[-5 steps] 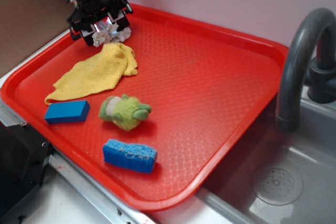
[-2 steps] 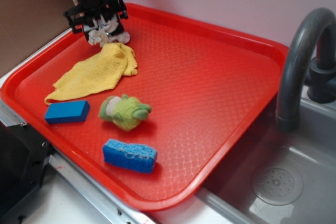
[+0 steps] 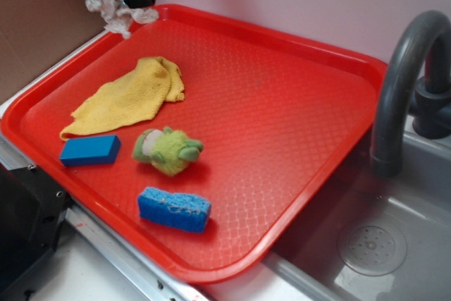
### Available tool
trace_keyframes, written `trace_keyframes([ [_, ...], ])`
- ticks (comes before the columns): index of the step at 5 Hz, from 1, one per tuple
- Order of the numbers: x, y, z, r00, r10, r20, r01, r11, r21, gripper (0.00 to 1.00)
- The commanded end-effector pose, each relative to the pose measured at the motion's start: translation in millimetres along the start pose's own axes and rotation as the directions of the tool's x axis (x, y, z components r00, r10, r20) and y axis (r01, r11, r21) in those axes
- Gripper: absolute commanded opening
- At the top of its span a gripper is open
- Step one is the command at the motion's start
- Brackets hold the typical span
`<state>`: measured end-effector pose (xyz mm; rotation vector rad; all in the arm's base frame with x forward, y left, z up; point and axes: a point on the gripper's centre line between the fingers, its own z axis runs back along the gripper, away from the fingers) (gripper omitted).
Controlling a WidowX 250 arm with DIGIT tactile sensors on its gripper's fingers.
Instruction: Grab the white paper.
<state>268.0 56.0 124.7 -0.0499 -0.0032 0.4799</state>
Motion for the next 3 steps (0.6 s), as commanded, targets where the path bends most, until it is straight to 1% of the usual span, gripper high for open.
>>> trace_keyframes([
  [1,-40,-17,68,0.983,-0.158,0.089,0.167,0.981,-0.103,0.00],
  [2,-59,-20,83,0.981,-0.145,0.131,0.160,0.981,-0.111,0.00],
  [3,-65,-12,81,0.989,-0.104,0.106,0.117,0.984,-0.134,0.00],
])
